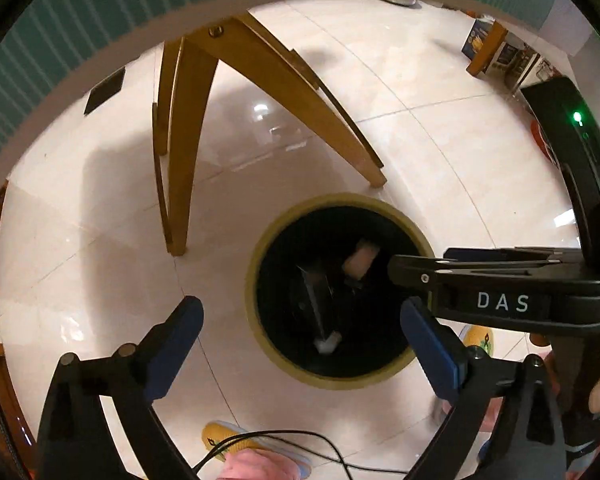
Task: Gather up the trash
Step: 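Carry both items over the black bin and open both tools to drop them, then move both tools back over the table toward the remaining trash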
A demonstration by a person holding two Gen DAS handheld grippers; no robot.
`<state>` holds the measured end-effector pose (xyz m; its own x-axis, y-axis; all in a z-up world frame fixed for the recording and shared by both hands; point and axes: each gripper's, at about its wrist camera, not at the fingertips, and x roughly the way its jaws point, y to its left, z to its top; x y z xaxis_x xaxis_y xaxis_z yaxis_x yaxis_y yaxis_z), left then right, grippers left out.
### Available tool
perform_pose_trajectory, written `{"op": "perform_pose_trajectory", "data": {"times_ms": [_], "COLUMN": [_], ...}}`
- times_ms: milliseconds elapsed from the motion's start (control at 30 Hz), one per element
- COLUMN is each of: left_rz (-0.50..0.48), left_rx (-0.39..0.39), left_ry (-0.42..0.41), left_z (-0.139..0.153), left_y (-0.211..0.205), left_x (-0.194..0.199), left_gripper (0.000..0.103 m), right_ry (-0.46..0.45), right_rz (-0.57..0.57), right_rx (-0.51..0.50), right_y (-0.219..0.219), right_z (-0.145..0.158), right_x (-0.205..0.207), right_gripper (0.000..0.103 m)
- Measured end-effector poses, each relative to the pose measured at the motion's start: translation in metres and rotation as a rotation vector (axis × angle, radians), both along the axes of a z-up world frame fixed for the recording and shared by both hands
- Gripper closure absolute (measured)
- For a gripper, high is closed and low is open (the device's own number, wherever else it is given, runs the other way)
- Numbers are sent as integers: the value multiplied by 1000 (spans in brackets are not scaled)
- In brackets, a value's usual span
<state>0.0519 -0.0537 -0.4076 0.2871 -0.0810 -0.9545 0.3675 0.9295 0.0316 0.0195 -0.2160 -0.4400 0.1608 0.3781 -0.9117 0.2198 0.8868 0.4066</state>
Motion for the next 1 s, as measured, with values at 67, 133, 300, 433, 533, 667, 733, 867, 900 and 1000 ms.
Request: {"op": "perform_pose_trajectory", "data": {"times_ms": [67,133,300,433,533,667,733,867,900,1000], "left_rz": [3,4,33,56,53,57,77,126,133,132], "left_rx": [-6,-16,-37,-53,-63,-88,-103,-136,-148,-186], "left_ry": [-15,-32,-54,-86,-95,-134,-155,-189,-198,-211], "left_z": [7,13,58,107,148,208,241,296,309,342], "left_y": [5,1,1,8,13,23,27,37,41,40], "left_x": [1,-21,-34,-43,-47,-49,-46,-33,-30,-21], "left_gripper": [5,5,5,5,5,5,5,5,5,5], "right_ry": [-20,-39,-74,-112,-134,-163,-177,-247,-269,-333], "right_rz": [-7,-4,20,42,64,97,112,143,146,145], "right_rx": [-7,-21,-58,-71,-82,-94,-98,-119,-130,-161], "right_y": [0,-3,-8,-10,-11,-11,-12,-15,-15,-17], "right_z": [5,18,43,88,128,185,212,273,285,322], "right_x": [-5,-13,-17,-20,-26,-34,-37,-41,-41,-35], "right_gripper": [39,39,39,39,39,39,39,39,39,39]}}
